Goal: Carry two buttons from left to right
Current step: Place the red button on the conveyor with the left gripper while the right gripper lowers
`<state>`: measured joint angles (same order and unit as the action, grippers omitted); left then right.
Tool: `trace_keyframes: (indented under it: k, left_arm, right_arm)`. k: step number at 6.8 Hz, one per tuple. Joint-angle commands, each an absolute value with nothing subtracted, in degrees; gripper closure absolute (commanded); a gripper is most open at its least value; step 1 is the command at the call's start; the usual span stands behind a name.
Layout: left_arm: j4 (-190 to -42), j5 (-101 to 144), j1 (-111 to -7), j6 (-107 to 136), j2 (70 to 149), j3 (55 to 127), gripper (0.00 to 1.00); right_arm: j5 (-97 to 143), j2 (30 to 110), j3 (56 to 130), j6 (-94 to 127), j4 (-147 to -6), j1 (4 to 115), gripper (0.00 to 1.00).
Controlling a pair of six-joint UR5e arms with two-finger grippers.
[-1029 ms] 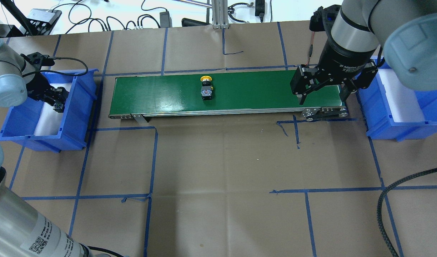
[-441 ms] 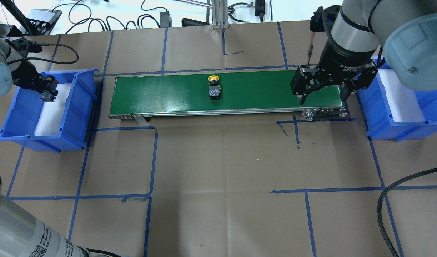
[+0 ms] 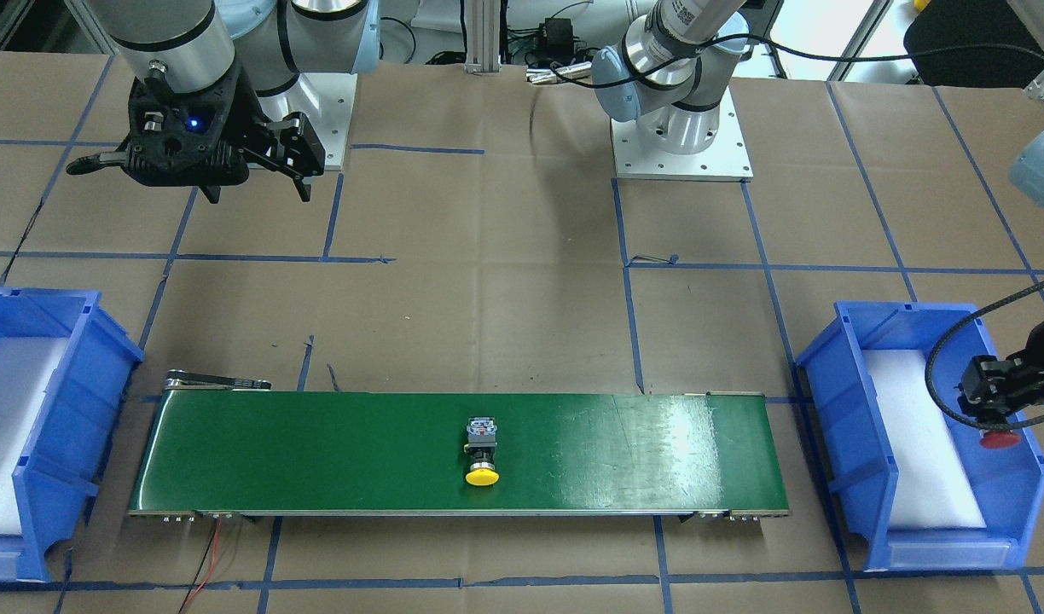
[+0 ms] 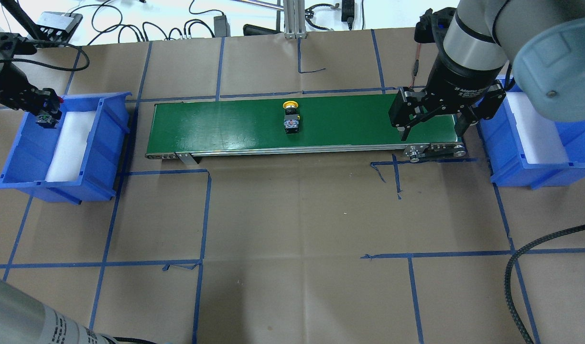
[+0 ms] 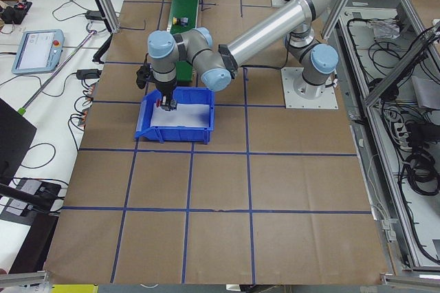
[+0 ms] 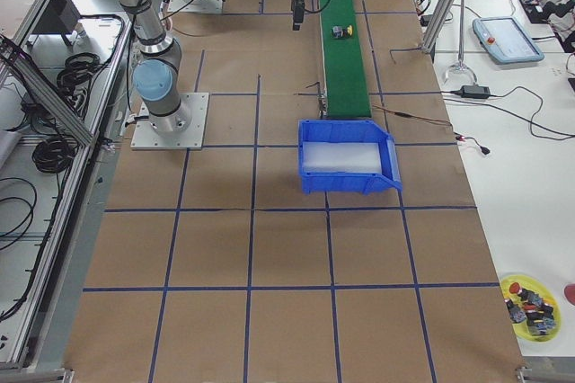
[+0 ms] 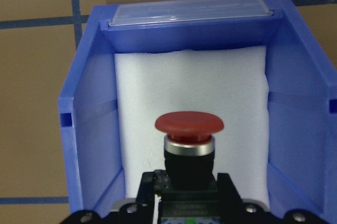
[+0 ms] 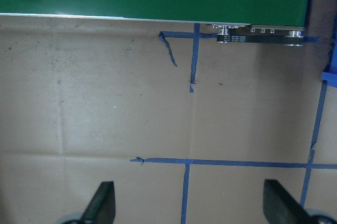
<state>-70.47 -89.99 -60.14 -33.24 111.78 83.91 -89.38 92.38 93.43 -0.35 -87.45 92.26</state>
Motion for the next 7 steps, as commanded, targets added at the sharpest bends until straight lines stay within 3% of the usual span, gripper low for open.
trace_keyframes:
  k: [1,4,7]
  left_arm:
    - [-72.9,-89.2,-63.4,-27.4,110.5,83.7,1.00]
    - [-74.1,-89.6,-76.2,-14.0,108.6,85.1,1.00]
    - [-73.0,-89.6,-85.2,-0.8,111.6,85.7,1.00]
  right_arm:
    - [-89.3,92.4,93.4,-0.4,-87.5,92.3,0.00]
    - [-89.3,92.4,93.5,-0.4,-87.5,92.3,0.00]
    - [-89.3,92.4,93.5,-0.4,-87.5,92.3,0.00]
